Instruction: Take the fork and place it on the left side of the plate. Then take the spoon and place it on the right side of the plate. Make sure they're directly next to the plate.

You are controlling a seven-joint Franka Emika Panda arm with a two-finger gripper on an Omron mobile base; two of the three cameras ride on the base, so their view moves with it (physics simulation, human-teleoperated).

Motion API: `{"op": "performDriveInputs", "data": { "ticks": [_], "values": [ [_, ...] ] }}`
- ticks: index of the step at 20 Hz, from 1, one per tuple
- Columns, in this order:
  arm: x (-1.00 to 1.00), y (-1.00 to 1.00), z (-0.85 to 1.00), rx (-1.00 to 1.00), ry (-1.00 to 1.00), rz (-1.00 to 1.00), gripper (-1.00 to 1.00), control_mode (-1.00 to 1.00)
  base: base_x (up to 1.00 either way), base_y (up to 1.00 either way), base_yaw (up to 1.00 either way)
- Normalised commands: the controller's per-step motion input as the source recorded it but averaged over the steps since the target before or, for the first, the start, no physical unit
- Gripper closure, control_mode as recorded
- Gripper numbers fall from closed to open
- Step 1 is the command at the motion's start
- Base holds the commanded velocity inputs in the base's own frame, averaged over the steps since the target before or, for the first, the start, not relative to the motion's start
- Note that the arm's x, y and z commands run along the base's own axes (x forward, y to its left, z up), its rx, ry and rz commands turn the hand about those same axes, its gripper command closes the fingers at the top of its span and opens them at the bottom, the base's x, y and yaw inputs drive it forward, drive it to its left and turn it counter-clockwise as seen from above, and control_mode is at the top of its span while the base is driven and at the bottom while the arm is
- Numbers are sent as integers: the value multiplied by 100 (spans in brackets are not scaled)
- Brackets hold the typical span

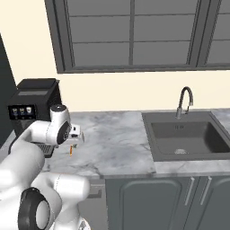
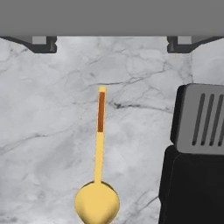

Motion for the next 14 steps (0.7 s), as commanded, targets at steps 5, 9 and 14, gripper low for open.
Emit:
{"op": "performDriveInputs", "data": {
  "ticks": [5, 9, 14],
  "values": [
    [16, 14, -8, 0, -2, 0, -100, -100, 0, 0, 0],
    [8, 1, -12, 0, -5, 0, -100, -100, 0, 0, 0],
    [7, 3, -14, 0, -4, 0, -100, -100, 0, 0, 0]
  ]
}}
